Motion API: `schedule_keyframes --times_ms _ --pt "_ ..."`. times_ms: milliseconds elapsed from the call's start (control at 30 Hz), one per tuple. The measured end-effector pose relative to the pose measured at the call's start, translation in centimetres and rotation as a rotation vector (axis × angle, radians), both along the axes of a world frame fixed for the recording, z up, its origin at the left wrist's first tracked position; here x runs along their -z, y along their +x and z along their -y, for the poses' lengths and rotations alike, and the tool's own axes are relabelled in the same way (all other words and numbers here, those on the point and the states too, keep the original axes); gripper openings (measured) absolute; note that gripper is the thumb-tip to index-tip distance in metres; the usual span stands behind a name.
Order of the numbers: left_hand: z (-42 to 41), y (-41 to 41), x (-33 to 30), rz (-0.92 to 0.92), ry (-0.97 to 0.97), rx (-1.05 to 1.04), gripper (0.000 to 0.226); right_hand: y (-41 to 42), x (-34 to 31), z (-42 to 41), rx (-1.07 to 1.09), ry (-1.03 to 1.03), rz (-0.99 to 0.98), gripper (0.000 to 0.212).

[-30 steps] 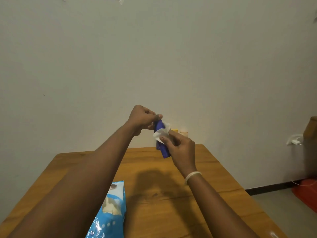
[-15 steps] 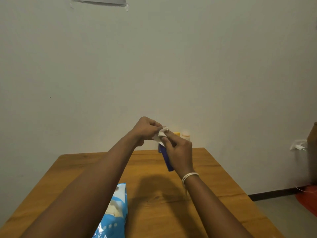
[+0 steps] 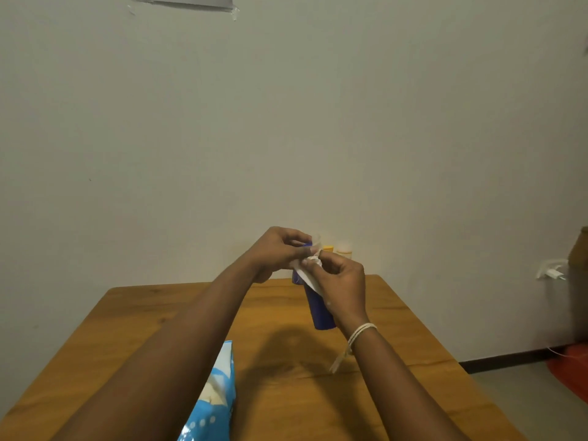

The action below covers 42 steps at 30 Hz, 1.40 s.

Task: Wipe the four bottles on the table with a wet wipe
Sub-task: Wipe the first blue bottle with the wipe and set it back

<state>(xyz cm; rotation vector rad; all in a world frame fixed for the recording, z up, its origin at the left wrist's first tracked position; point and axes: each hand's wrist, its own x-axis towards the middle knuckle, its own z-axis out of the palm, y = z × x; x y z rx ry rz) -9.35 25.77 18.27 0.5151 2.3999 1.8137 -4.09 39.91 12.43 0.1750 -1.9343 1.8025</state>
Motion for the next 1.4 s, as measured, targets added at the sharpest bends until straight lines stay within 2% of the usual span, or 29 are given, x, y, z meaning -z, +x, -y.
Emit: schedule_keyframes --times_ms 67,133,200,300,400,467,600,733,800,900,967,1067,1133,1233,1333,1400 --pt "0.3 -0.1 -0.2 0.037 0.06 -0.02 0.022 0.0 -0.9 -0.3 -0.044 0.025 0.018 0.015" --pt "0.9 -0.1 -0.4 0.083 0.158 -0.04 0.029 0.3 -0.4 -0.9 -0.1 0.049 0.071 0.017" --pt "1.4 -0.1 -0.4 0.117 0.258 -0.057 0.036 1.1 1.3 -1.4 -0.057 0.072 0.125 0.012" --pt "1.6 0.0 0.0 0.175 0.336 -0.034 0.036 2.0 3.4 -1.5 0.024 0.075 0.089 0.009" --pt "0.8 0.2 0.5 0.224 0.335 0.031 0.034 1.8 1.9 -0.7 -0.004 0.006 0.059 0.021" --pt "0.1 0.4 0.5 0.229 0.357 0.047 0.03 1.2 0.1 -0.3 -0.046 0.023 0.032 0.029" --pt "0.2 0.2 -0.3 0.182 0.456 -0.001 0.028 0.7 -2.0 -1.0 0.035 0.164 0.005 0.019" --pt "1.7 -0.1 -0.7 0.112 0.457 -0.028 0.036 2.1 0.0 -2.4 -0.021 0.282 0.075 0.02" --pt "2.0 -0.1 -0.5 0.1 0.439 -0.011 0.038 2.9 1.1 -2.9 -0.093 0.243 0.124 0.009" --pt "1.9 0.0 -0.3 0.091 0.384 0.048 0.038 2.8 1.3 -2.9 -0.075 0.201 0.145 0.017" --pt "1.3 0.3 -0.1 0.091 0.328 0.096 0.031 2.4 0.4 -2.3 -0.025 0.195 0.101 0.005" --pt "0.2 0.9 0.1 0.061 0.265 0.14 0.023 1.6 -1.6 -0.9 0.026 0.194 -0.013 0.019" --pt "0.1 1.0 -0.2 0.031 0.31 0.146 0.023 1.3 -2.0 -0.7 0.011 0.211 -0.037 0.026" --pt "0.8 0.8 -0.6 -0.012 0.434 0.098 0.027 1.9 -0.1 -1.6 -0.025 0.226 0.082 0.025" --pt "1.2 0.5 -0.5 -0.038 0.493 0.037 0.028 3.6 2.6 -1.7 -0.178 0.025 0.226 0.017" --pt "0.8 0.5 -0.3 -0.05 0.475 0.039 0.025 3.9 2.2 -1.2 -0.201 -0.056 0.23 0.025"
